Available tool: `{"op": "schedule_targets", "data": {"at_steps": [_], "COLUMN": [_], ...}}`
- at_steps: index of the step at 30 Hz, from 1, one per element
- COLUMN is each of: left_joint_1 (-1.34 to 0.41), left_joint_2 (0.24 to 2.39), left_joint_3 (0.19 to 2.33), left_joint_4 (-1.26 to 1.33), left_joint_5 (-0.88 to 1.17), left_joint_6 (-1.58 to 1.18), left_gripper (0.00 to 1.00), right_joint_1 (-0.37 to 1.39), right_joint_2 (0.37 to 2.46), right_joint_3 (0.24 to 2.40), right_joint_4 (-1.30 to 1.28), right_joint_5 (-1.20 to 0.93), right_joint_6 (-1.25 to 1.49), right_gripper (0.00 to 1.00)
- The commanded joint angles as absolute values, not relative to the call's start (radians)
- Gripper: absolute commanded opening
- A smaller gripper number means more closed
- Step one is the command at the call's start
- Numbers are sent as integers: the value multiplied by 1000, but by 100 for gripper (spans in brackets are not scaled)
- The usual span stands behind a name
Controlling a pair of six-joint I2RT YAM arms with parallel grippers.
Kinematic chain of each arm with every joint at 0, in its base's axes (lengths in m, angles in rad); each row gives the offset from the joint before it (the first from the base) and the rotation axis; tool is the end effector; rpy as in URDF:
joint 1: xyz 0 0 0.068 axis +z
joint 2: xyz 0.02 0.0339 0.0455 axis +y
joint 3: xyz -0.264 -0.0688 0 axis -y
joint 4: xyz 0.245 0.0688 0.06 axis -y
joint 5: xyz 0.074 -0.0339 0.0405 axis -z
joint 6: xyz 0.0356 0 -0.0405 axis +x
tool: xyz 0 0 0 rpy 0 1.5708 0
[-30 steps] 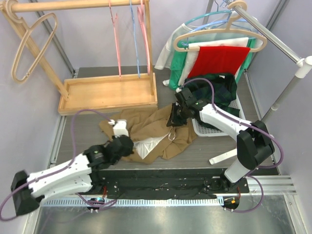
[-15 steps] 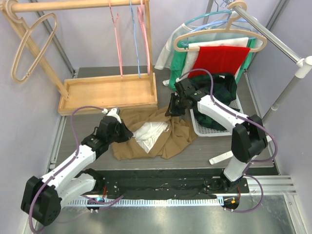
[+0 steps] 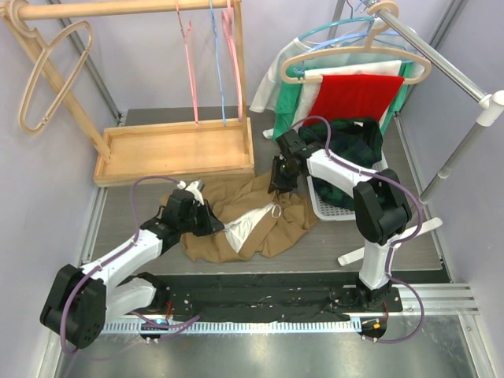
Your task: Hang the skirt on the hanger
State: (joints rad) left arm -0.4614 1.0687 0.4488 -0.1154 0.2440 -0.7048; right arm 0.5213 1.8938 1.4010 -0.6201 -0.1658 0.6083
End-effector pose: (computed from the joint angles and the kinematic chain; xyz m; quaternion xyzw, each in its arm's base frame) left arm 0.1822 -0.1002 0.1786 -0.0611 0.9065 -0.3146 0.2749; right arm 0.3407 0.2024 0.2029 0.0234 0.9705 0.1892 0.1479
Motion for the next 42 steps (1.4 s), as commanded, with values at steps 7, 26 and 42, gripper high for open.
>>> {"op": "schedule_targets", "data": {"at_steps": [7,26,42], "left_joint_1": [-446,-385,-379], "left_joint_2": [1075,1172,1190], "left_joint_3": [600,706,707], "left_joint_4": [-212,-261,-247], "left_joint_5": [186,201,224], "left_joint_6": [-663,-612,-635], "left_gripper": [0,0,0], "right_joint_1": [518,601,900], "right_joint_2": [1720,1663,1985], "right_joint_3": [1650,2143,2505], "right_joint_4": [-661,-373,-345], "right_joint_5": [-140,-133,455], "right_joint_6": [486,226,-51], "right_gripper": [61,53,60]}}
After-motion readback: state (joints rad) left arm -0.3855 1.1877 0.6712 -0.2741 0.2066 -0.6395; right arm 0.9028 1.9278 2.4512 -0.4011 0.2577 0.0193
